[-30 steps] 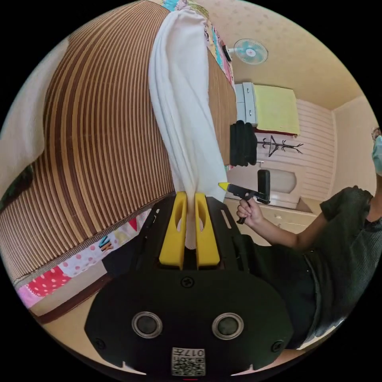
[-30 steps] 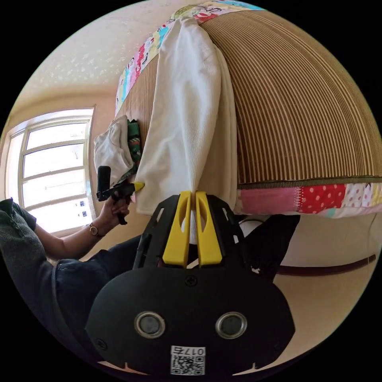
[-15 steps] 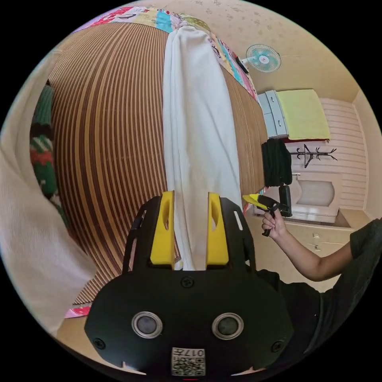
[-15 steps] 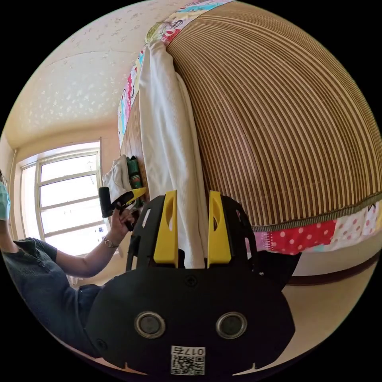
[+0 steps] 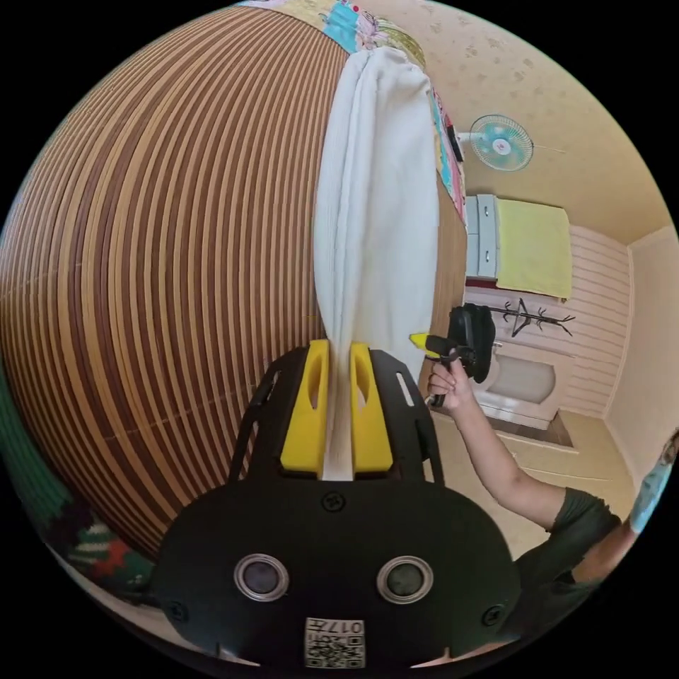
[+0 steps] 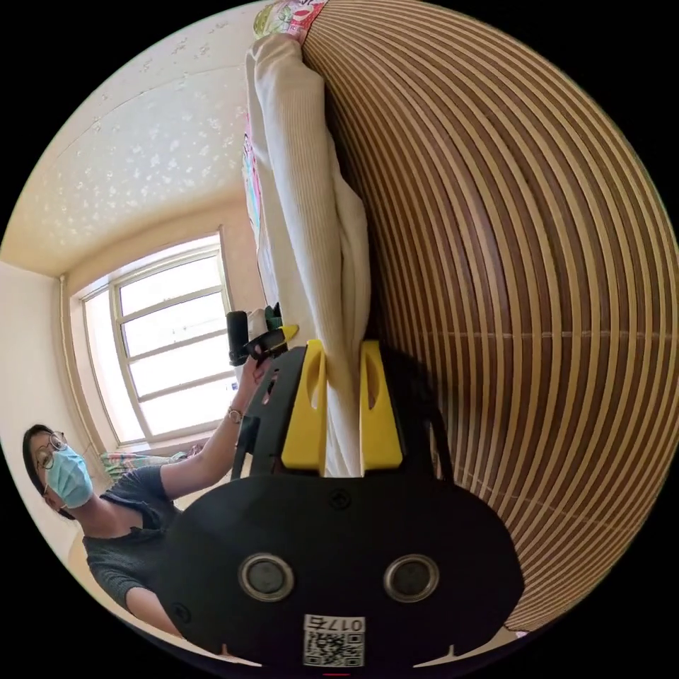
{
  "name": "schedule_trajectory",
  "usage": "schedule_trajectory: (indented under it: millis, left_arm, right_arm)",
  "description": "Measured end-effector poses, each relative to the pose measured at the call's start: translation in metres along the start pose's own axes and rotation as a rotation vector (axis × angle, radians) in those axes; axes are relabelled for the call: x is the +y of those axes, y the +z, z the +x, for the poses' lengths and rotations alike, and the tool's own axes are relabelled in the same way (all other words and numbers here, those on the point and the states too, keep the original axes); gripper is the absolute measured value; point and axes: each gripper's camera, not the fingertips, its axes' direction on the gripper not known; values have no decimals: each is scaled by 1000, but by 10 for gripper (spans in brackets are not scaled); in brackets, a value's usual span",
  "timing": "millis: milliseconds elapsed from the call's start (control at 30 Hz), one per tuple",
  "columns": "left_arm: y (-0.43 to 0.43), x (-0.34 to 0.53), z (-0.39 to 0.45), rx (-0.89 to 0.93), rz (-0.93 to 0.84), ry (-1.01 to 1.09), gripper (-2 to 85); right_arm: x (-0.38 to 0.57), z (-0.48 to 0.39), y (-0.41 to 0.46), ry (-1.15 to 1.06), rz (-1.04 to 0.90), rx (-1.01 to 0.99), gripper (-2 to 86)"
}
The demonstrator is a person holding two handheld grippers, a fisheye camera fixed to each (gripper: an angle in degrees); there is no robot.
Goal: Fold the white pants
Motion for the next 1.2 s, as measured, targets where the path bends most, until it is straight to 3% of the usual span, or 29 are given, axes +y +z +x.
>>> schedule_trajectory:
  millis: [233, 533, 700, 800, 900, 1033, 1200]
  left_arm:
    - [-43, 83, 56, 355, 85, 235, 47]
    - [-113, 215, 219, 528, 72, 550, 45]
    - [-162, 247, 339, 591, 100, 884, 47]
    - [-177, 247, 376, 619, 173, 967, 49]
    - [-176, 224, 384, 558, 234, 909, 49]
    - [-153, 165, 360, 360, 262, 674, 49]
    - [-102, 72, 298, 157, 201, 501, 48]
  right_arm:
    - [129, -26, -49, -111, 218, -438, 29]
    - [284, -187, -94, -465, 251, -486, 15]
    - [317, -280, -123, -728, 278, -513, 13]
    - [316, -319, -134, -818, 318, -504, 12]
    - [294, -329, -136, -813, 366, -415, 10]
    - [218, -293, -122, -608, 400, -243, 9]
    - [127, -226, -94, -399, 392, -193, 12]
